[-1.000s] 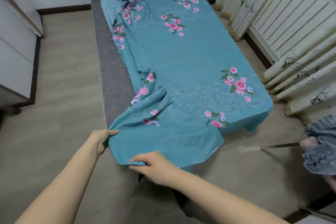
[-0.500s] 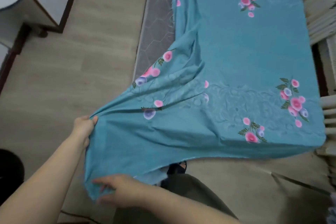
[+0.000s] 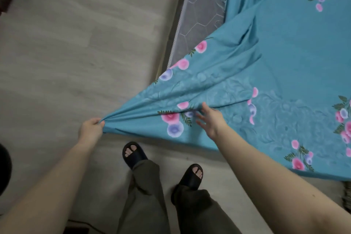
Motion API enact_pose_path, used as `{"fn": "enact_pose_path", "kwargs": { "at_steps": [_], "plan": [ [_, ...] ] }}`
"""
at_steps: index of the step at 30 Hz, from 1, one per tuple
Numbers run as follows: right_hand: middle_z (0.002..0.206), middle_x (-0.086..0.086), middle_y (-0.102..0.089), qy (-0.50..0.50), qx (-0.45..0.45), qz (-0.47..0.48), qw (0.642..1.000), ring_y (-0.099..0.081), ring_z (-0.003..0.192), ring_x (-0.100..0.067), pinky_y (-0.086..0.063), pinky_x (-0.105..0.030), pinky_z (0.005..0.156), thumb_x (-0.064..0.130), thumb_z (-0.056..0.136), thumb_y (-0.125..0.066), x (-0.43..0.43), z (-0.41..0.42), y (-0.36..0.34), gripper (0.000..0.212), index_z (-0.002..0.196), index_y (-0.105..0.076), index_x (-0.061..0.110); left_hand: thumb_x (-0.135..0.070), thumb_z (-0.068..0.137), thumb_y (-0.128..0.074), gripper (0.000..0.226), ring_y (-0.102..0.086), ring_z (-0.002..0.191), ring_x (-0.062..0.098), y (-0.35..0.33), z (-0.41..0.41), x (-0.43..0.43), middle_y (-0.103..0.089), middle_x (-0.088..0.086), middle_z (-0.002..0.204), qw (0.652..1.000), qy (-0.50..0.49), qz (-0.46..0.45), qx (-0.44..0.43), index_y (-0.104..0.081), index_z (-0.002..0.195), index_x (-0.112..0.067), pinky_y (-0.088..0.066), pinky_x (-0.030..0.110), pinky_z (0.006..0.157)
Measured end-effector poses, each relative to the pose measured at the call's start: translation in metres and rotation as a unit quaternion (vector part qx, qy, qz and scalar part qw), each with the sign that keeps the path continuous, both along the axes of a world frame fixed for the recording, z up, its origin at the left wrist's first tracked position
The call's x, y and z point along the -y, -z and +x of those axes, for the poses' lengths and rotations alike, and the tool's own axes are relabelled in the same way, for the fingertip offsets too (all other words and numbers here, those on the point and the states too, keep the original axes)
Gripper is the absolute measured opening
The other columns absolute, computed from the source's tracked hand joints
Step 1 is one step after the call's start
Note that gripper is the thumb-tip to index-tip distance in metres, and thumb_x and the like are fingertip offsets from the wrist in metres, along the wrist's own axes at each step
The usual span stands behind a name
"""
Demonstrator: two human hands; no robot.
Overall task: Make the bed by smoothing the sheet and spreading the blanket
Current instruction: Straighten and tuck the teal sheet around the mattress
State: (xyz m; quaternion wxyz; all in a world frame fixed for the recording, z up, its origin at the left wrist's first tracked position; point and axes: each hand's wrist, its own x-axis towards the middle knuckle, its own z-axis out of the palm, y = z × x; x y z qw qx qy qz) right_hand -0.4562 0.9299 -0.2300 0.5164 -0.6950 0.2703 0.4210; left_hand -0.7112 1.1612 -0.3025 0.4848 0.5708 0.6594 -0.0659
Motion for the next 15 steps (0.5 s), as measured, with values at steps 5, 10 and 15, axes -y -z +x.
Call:
{"fn": "enact_pose_path", "kwargs": {
  "at_steps": [5,10,15],
  "plan": [
    [0.059,0.003,-0.054,0.071,0.025,-0.026,0.997,-0.04,0.046,-0.008,-0.027,-0.022,0.045,0.011,0.095,-0.052,-0.057,0.031,0.015,0.018,0.078,-0.053,0.019,0.003,0.093,-0.052,0.028,-0.057,0.114,0.042,0.018,0.0,-0.008,-0.061,0.031,0.119,0.999,0.031,-0.039,-0.005,-0.059,0.117,0.015,-0.041,0.04,0.098],
    [0.081,0.002,-0.066,-0.038,0.206,-0.019,0.978,-0.059,0.071,-0.01,-0.047,-0.023,0.068,0.006,0.087,-0.058,-0.101,0.045,0.012,0.016,0.092,-0.067,0.019,0.012,0.089,-0.049,0.027,-0.058,0.109,0.046,0.028,-0.003,-0.009,-0.061,0.034,0.115,0.998,0.037,-0.05,-0.002,-0.058,0.115,0.015,-0.044,0.042,0.094],
    [0.134,-0.009,-0.048,-0.358,0.29,-0.21,0.862,-0.053,0.116,-0.025,-0.043,-0.028,0.088,-0.007,0.082,-0.037,-0.108,0.053,0.03,0.061,0.134,-0.052,0.021,0.013,0.083,-0.045,0.045,-0.06,0.109,0.039,0.025,0.005,-0.015,-0.062,0.023,0.121,0.989,0.143,-0.03,-0.017,-0.055,0.125,0.0,-0.048,0.046,0.096]
  ]
}}
